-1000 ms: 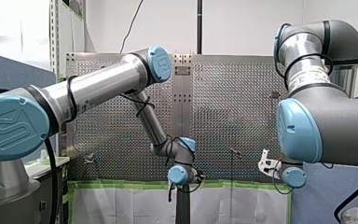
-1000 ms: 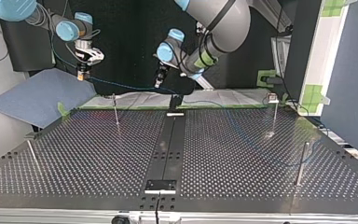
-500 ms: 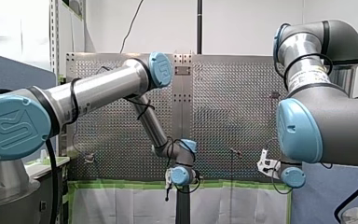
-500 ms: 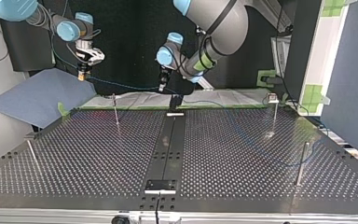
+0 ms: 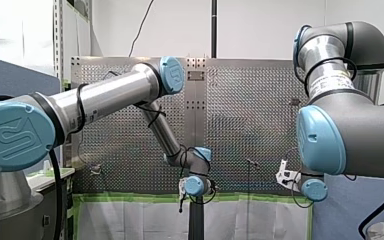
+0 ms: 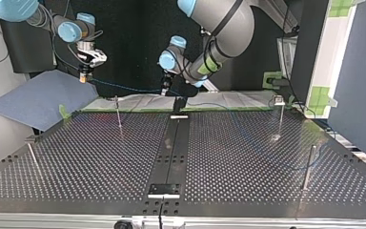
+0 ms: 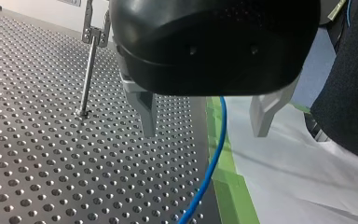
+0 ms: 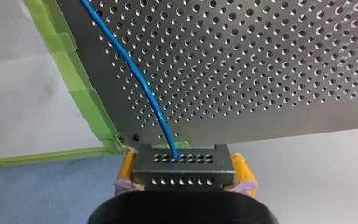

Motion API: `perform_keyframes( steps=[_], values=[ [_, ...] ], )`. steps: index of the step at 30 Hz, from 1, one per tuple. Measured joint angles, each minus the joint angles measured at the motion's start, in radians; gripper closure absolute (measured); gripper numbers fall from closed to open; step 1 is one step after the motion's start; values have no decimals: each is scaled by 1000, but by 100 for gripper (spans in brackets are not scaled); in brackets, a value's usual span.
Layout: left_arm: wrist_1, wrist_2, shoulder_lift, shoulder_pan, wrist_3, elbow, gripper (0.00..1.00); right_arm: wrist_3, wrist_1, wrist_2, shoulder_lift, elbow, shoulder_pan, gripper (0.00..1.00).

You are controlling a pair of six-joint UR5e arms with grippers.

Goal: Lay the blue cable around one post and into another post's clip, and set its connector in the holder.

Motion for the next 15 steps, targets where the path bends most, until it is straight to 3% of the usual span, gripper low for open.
perform_keyframes(
  steps=[2, 4, 5, 7, 9, 10, 11, 12, 15],
  values=[
    [0, 1, 0, 1, -2, 0, 4, 0, 0, 0, 0, 0, 0, 100],
    [0, 2, 0, 1, -3, 0, 38, 0, 0, 0, 0, 0, -1, 100],
    [0, 3, 0, 2, -3, 0, 38, 0, 0, 0, 0, 0, -1, 100],
    [1, 7, 0, 2, -3, 0, 68, 0, 0, 0, 0, 0, -1, 100],
    [2, 9, 0, 3, -2, 0, 73, 0, 0, 0, 0, 0, -1, 100],
    [2, 9, 0, 3, -1, 0, 87, 0, 0, 0, 0, 0, -1, 100],
    [2, 9, 0, 3, -1, 0, 87, 0, 0, 0, 0, 0, -1, 100],
    [3, 10, 0, 3, -1, 0, 98, -1, 0, 0, 0, 0, -1, 100],
    [6, 11, 0, 3, -1, 0, 100, -3, 0, 0, 0, 0, -1, 100]
  ],
)
